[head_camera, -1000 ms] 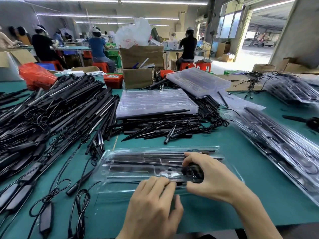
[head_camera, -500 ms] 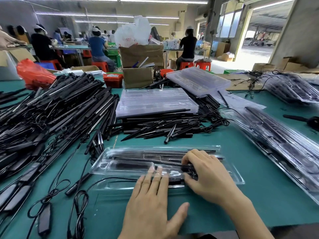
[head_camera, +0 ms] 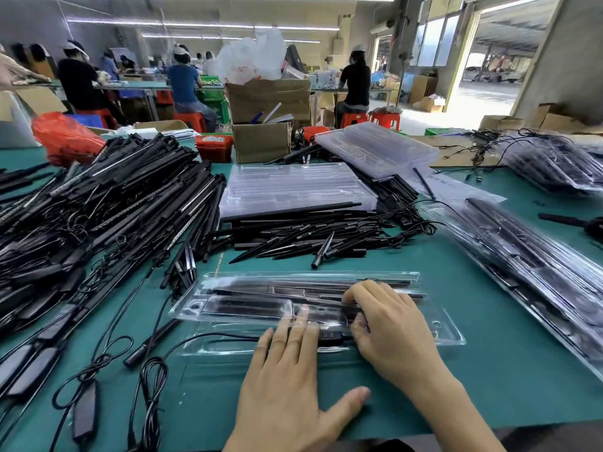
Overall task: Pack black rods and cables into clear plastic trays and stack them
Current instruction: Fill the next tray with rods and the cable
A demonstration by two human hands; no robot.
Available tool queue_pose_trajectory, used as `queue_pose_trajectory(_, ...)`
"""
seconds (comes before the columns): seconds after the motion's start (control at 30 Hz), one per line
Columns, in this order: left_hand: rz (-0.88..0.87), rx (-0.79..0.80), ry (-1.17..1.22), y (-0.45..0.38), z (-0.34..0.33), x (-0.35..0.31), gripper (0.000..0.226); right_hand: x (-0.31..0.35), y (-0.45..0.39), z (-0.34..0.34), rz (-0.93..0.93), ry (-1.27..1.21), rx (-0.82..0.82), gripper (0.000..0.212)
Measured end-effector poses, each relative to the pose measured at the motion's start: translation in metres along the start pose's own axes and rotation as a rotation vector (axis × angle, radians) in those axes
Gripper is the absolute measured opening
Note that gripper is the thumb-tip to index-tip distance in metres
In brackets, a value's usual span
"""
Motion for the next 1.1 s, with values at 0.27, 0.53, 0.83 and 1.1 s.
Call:
queue_pose_trajectory(0.27,0.024,0.011,-0.064,0.003,-0.003,0.002,0.101,-0.002,0.007,0.003,-0.067,0.007,-0.169,0.022)
queue_pose_trajectory(0.53,0.059,0.021,-0.040,0.003,-0.004,0.004,0.100,-0.001,0.009,-0.001,-0.086,0.041,-0.228,0.031)
queue_pose_trajectory(0.83,0.072,0.068,-0.026,0.003,-0.004,0.004,0.104,-0.007,0.012,-0.003,-0.202,-0.012,-0.197,0.035)
queue_pose_trajectory(1.1,0.038,0.041,0.037,-0.003,-0.012,0.003,0.117,-0.016,0.015,0.001,-0.300,-0.100,-0.231,0.023)
Point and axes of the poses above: each hand's wrist, its own y-axis away from the middle knuckle, its own z-axis out of the back of the hand, x = y × z, the point moved 6 cm from there along -y, towards the middle knuckle, and after that the axes turned 12 degrees about z, right-handed, at the moved point
